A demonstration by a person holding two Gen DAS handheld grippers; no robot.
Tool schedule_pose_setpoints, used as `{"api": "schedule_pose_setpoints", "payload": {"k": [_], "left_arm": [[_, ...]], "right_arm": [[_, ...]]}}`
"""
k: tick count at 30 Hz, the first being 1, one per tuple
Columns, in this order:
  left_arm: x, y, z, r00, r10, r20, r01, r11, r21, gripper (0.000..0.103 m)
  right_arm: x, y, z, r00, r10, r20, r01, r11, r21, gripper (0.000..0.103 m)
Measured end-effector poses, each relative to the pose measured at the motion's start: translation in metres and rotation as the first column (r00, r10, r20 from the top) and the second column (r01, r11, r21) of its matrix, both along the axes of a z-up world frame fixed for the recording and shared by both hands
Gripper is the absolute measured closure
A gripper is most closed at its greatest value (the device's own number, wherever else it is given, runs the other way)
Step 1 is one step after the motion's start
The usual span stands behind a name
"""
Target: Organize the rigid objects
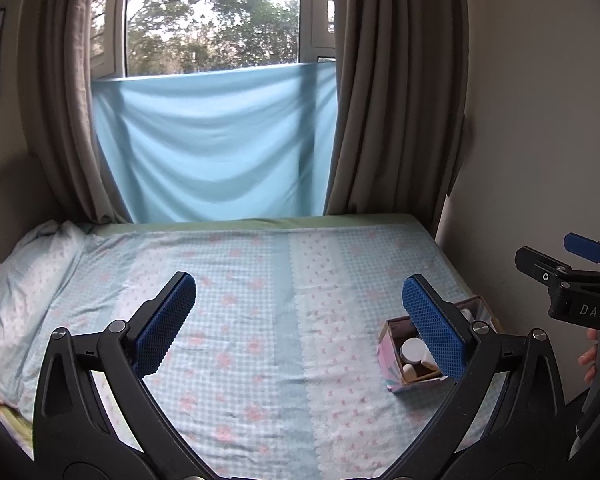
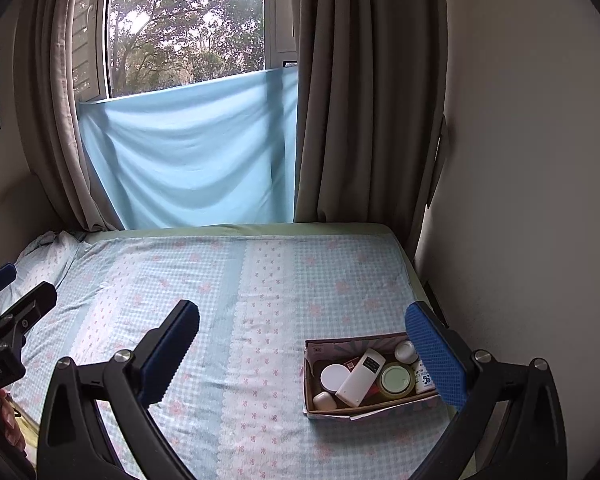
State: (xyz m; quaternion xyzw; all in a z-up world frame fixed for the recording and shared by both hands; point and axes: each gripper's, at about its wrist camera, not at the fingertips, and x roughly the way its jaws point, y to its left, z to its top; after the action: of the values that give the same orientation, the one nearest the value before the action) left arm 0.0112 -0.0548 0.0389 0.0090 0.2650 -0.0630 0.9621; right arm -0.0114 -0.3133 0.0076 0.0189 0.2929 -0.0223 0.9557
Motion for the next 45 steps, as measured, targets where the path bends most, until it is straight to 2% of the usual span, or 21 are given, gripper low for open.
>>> {"api": "schedule_pose_setpoints", "payload": {"k": [20,28,39,45], "left_arm": [[0.010,0.007,0.001,1.000,0.008,-0.001,-0.008,1.000,-0.002,0.000],[0.011,0.015,0.003,1.000,-0.003,0.018,0.003,0.999,-0.041,0.000],[0.009,0.011,0.004,0.997,0.032,0.075,-0.034,0.999,0.017,0.000],[0.020,0.016,0.003,0.997,0.042,0.064,-0.042,0.999,-0.001,0.000]], "right_arm": [[0.007,0.005,0.002,1.000,0.005,0.006,-0.005,1.000,-0.006,0.000],[0.014,0.007,0.002,1.000,-0.002,0.008,0.002,1.000,-0.008,0.000],[0.018,0.011,0.001,1.000,-0.002,0.014,0.002,1.000,-0.009,0.000],[0.025,0.016,0.002,1.000,0.012,0.019,-0.012,1.000,-0.017,0.000]]}}
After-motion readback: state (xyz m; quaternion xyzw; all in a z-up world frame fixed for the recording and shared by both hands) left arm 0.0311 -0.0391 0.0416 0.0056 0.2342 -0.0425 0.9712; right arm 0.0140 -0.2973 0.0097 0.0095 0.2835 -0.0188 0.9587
